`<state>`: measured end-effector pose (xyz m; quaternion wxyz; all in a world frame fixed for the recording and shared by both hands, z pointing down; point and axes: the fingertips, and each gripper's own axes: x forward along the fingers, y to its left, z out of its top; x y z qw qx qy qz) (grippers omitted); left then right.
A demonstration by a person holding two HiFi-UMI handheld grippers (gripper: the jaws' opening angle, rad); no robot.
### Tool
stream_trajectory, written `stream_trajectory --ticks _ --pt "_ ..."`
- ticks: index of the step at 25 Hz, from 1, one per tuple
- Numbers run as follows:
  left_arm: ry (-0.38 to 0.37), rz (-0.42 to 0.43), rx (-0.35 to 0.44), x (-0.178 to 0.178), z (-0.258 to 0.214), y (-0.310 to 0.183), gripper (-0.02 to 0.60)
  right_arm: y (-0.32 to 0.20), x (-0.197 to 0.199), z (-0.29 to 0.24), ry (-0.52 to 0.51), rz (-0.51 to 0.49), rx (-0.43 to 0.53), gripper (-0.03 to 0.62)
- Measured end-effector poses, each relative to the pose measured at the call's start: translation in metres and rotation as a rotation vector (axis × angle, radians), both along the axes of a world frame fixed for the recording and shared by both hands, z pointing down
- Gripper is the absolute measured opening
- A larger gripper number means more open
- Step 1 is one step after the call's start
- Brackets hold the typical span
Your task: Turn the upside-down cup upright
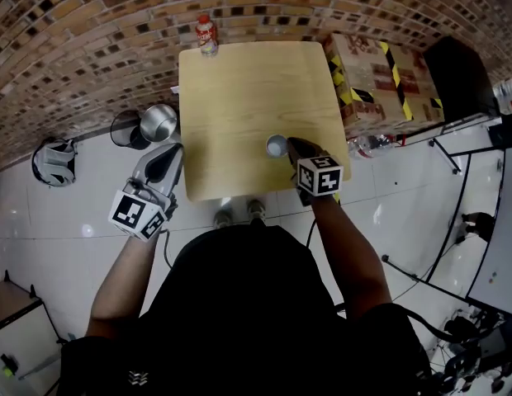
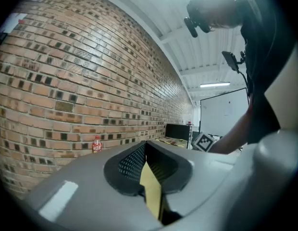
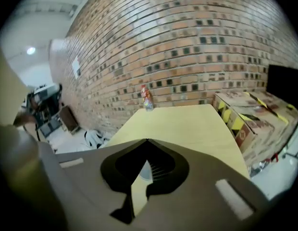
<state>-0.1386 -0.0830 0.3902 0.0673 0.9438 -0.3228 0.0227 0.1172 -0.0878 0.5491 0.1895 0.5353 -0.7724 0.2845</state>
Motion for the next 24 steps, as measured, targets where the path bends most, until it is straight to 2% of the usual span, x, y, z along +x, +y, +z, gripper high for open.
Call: stream_trajectory --ticks 3,11,24 --pt "-0.010 0.045 -0.017 0.018 0.009 0.001 0.002 0.002 0.019 -0.008 -0.064 0.086 0.038 0.002" --pt "-0.023 0.116 -0.032 0.043 0.016 0.005 0.002 0.011 0.036 -0.004 -0.054 0.105 0.043 0.002" --pt "-0.029 0.105 -0.014 0.038 0.009 -0.006 0.002 -0.001 0.029 -0.001 -0.060 0.076 0.031 0.002"
